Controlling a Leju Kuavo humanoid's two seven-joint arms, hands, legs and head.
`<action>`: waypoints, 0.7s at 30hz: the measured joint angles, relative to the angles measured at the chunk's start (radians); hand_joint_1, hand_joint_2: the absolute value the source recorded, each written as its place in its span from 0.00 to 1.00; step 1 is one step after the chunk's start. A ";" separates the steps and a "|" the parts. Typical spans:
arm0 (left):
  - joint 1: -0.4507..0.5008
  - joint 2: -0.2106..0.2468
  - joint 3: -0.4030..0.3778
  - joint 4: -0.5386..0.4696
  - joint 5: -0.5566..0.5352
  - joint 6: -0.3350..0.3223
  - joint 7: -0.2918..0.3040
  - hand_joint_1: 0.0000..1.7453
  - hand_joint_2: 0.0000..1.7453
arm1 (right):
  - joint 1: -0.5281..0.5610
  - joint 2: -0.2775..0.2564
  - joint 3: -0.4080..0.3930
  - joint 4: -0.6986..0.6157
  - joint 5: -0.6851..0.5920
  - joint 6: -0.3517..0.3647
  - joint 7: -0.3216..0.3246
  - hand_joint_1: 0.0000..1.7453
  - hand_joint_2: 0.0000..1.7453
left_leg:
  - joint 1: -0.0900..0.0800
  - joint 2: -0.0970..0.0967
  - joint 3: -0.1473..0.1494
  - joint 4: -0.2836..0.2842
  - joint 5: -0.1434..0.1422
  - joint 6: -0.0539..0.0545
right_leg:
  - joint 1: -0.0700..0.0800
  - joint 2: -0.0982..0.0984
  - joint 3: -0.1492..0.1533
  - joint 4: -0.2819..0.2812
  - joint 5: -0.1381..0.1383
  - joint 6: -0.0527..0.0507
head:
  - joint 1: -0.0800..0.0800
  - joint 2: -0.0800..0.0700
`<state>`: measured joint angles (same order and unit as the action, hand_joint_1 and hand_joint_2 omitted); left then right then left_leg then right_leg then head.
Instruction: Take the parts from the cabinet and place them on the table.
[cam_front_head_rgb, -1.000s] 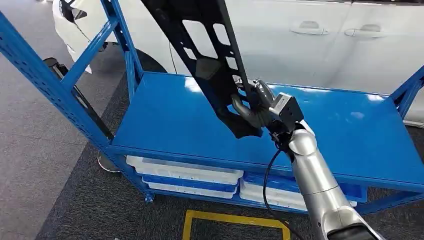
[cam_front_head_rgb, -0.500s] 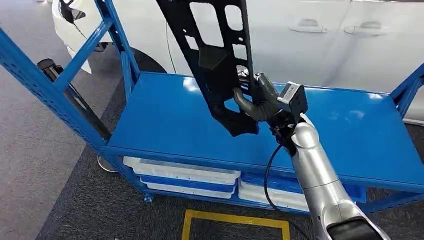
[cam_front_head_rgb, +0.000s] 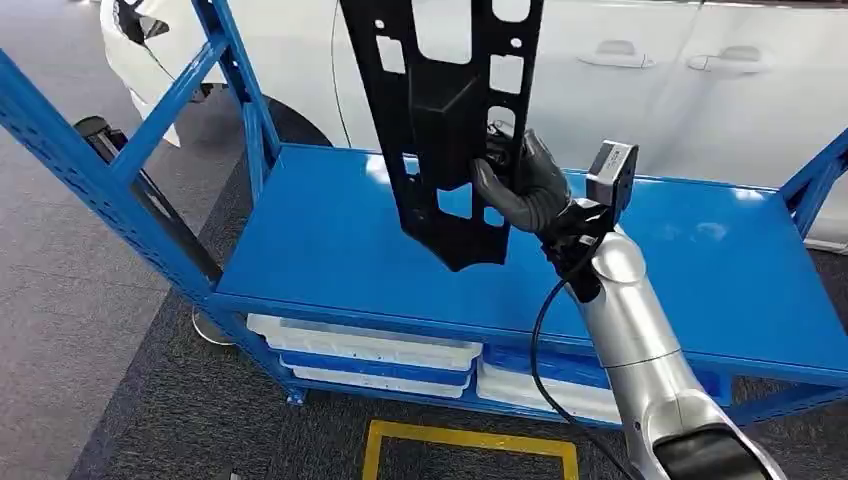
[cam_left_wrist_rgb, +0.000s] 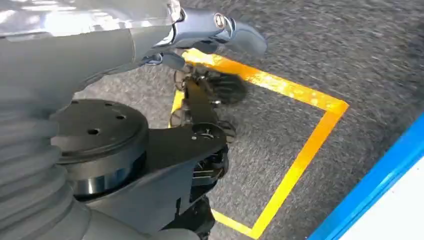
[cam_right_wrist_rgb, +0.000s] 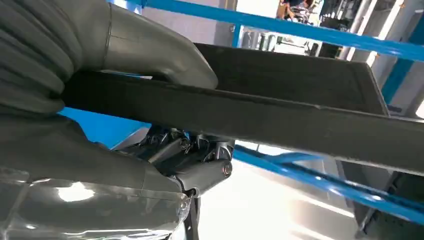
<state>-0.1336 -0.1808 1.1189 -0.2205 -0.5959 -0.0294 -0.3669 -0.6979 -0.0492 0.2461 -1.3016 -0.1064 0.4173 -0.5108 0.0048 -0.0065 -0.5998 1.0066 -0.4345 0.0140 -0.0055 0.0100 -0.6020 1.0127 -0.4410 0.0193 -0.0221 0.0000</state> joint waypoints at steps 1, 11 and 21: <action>0.000 -0.002 0.000 0.000 0.000 -0.002 0.008 0.00 1.00 | 0.000 -0.003 0.000 0.000 -0.003 0.000 0.000 1.00 1.00 | 0.004 0.002 0.006 -0.009 0.006 0.004 | -0.005 -0.002 -0.002 0.013 -0.013 0.004 | 0.002 0.000; -0.002 -0.008 0.000 0.000 -0.001 -0.013 0.075 0.00 1.00 | 0.004 -0.007 0.002 -0.002 -0.042 0.041 0.010 1.00 1.00 | -0.005 -0.002 0.000 0.014 -0.009 -0.004 | -0.005 -0.010 -0.009 0.015 -0.005 0.007 | 0.002 0.000; 0.002 -0.006 0.000 0.000 0.000 -0.005 0.112 0.00 1.00 | -0.003 -0.004 0.018 -0.002 -0.063 0.055 0.023 1.00 1.00 | 0.005 0.001 -0.149 0.338 -0.160 -0.047 | -0.007 -0.010 -0.006 0.002 0.006 -0.035 | 0.000 0.000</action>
<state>-0.1320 -0.1873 1.1185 -0.2205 -0.5959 -0.0347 -0.2552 -0.7012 -0.0530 0.2636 -1.3039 -0.1698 0.4719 -0.4875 0.0099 -0.0059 -0.7484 1.3450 -0.5941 -0.0326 -0.0121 0.0005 -0.6078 1.0149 -0.4351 -0.0159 -0.0221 0.0000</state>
